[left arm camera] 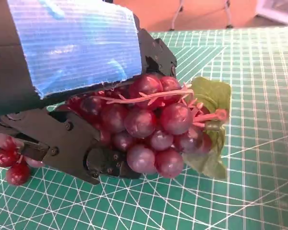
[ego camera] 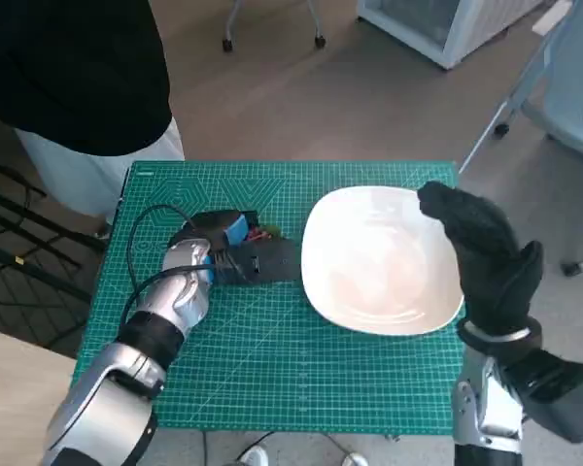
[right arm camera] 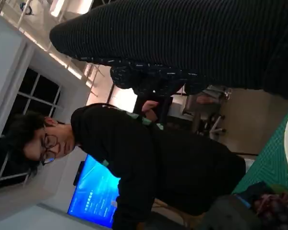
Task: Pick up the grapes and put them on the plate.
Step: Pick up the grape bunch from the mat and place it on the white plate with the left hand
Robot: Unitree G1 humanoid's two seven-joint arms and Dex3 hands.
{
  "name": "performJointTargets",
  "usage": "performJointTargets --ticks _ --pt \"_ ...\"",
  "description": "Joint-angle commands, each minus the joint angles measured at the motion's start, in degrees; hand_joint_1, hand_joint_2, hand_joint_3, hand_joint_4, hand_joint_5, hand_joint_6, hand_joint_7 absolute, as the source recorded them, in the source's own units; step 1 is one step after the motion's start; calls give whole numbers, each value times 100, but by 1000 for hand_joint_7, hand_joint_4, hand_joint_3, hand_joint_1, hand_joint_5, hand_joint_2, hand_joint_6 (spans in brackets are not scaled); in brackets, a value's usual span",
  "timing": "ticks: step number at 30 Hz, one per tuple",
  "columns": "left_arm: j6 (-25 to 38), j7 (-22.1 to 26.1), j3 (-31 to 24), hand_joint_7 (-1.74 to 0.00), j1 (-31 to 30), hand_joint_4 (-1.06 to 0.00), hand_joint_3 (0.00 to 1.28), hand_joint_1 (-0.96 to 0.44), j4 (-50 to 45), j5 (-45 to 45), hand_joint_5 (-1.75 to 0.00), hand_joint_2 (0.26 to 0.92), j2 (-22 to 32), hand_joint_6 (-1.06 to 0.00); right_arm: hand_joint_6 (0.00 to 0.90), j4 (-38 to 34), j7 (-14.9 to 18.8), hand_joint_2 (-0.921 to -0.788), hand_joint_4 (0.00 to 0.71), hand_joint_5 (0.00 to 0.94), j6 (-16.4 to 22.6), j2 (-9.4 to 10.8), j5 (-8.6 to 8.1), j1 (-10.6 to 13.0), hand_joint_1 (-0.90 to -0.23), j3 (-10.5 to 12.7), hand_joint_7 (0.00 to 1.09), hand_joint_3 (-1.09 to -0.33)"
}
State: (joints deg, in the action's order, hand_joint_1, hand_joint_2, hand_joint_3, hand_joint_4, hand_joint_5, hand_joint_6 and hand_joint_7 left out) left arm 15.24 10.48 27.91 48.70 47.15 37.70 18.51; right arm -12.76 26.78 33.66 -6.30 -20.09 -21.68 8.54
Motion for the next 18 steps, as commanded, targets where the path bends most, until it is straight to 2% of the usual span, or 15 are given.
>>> performJointTargets --ticks 1,13,18 --pt "245 172 -260 -1373 -489 -443 251 2 -1365 -13 -1410 921 366 -452 1 -56 -51 -921 292 4 -46 47 15 28 -655 -23 393 -718" --pt "504 340 -777 -1416 -1347 -402 289 3 -3856 121 -1453 921 879 -411 1 -114 -54 -921 294 4 -22 63 34 -29 -655 -34 395 -718" --pt "574 362 -951 -1365 -1589 -452 250 3 -4575 202 -1405 921 989 -452 1 -151 -48 -921 295 4 -3 61 36 -53 -656 -32 396 -717"
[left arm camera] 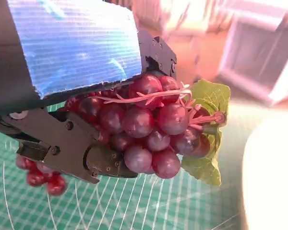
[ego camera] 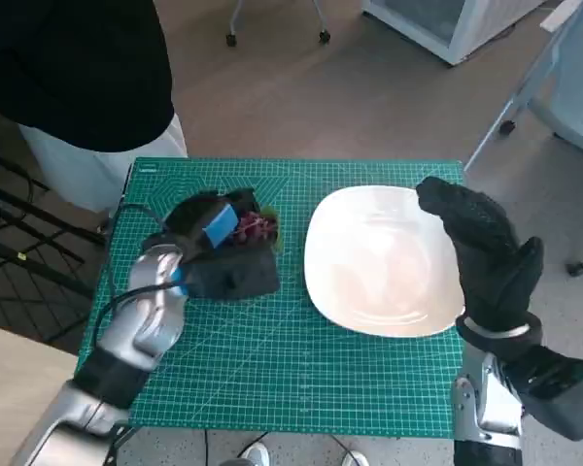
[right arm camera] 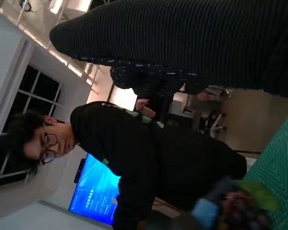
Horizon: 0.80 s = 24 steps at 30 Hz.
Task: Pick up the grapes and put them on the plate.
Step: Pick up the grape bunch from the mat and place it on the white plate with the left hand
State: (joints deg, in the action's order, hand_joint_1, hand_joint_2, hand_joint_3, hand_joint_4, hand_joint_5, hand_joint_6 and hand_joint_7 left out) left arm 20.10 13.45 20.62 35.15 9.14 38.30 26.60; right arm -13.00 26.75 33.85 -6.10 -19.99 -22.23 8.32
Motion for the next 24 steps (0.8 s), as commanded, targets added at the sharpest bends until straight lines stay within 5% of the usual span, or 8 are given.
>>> performJointTargets --ticks 1,7,24 --pt "102 73 -256 -1330 -276 -475 235 3 -904 154 -1399 921 197 -466 1 -136 -43 -921 295 4 -18 41 26 -4 -656 -10 396 -717" --pt "162 158 -487 -1265 -493 -582 183 2 -1590 184 -1314 921 250 -484 1 -190 -26 -921 297 5 1 43 11 -41 -655 -8 396 -717" --pt "102 290 -620 -1149 -588 -638 145 3 -2064 237 -1321 921 176 -528 2 -173 -1 -921 302 6 -3 41 -34 -51 -656 -6 397 -717"
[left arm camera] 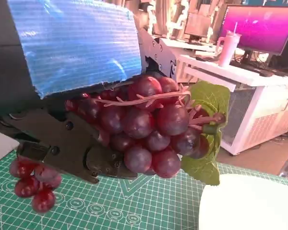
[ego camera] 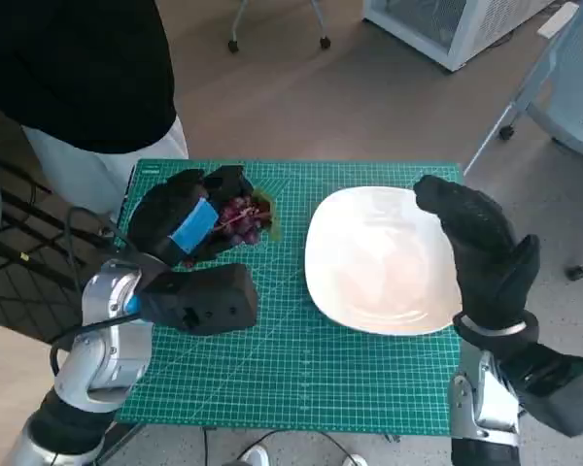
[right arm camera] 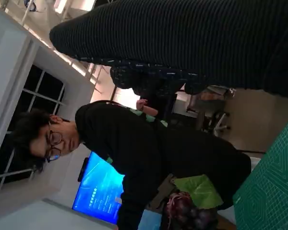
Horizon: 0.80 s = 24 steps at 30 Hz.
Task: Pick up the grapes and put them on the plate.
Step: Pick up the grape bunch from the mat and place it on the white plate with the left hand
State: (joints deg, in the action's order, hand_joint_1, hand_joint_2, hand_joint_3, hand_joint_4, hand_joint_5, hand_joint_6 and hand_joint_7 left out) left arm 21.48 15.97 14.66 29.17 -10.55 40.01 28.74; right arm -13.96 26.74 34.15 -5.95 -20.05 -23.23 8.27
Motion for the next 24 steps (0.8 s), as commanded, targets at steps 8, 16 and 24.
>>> performJointTargets --ticks 8,16,24 --pt "14 151 194 -1222 368 -582 145 3 -11 141 -1291 921 -319 -562 0 -1 -2 -921 306 7 -67 4 -53 84 -656 12 399 -718" --pt "-62 321 539 -1276 1019 -542 167 2 363 174 -1308 921 -751 -544 1 60 8 -921 309 7 -80 -35 -87 136 -657 51 399 -716" --pt "-241 515 989 -1347 1781 -472 227 2 949 239 -1382 921 -1154 -478 2 155 29 -921 309 7 -101 -96 -158 212 -651 122 398 -715"
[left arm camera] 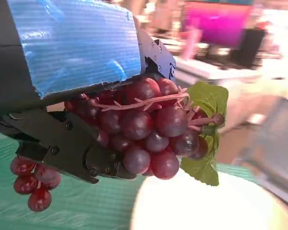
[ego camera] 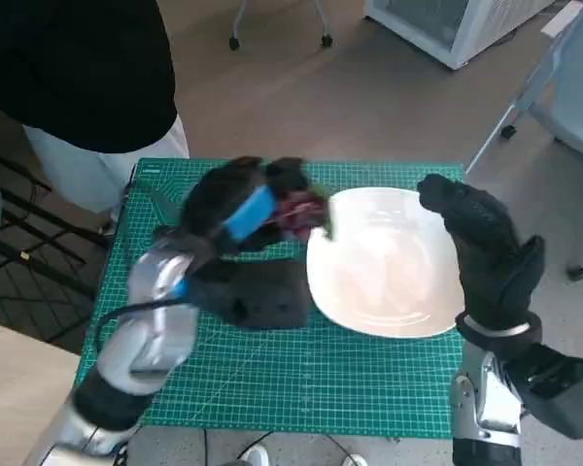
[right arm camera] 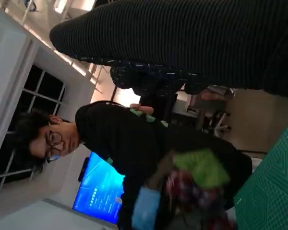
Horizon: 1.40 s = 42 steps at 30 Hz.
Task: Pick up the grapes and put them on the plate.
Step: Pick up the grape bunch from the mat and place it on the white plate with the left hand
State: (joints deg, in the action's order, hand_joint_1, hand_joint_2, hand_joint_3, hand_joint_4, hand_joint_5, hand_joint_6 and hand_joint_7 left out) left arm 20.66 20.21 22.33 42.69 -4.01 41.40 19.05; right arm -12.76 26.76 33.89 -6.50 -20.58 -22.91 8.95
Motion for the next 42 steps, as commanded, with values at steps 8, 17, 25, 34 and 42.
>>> performJointTargets --ticks 8,17,25,34,42 --pt "-636 107 645 -1313 1120 -494 215 3 1188 213 -1375 921 -539 -492 8 147 -3 -921 313 7 -88 -107 -187 293 -657 180 395 -707" --pt "-781 58 698 -1269 1432 -485 212 2 1668 109 -1413 921 -987 -511 26 213 -79 -921 325 11 -23 -69 -199 388 -662 292 387 -692" --pt "-828 54 796 -1102 1566 -509 197 1 1981 238 -1501 921 -1151 -547 37 269 -247 -921 326 9 56 -15 -70 451 -662 310 380 -691" --pt "-856 123 818 -1153 1501 -558 194 1 1935 195 -1441 921 -1144 -501 45 252 -449 -921 328 8 164 30 107 489 -662 302 369 -691" --pt "-935 15 780 -1148 1374 -591 173 1 1909 105 -1401 921 -1164 -513 49 182 -571 -921 328 7 232 37 193 468 -660 292 360 -693"
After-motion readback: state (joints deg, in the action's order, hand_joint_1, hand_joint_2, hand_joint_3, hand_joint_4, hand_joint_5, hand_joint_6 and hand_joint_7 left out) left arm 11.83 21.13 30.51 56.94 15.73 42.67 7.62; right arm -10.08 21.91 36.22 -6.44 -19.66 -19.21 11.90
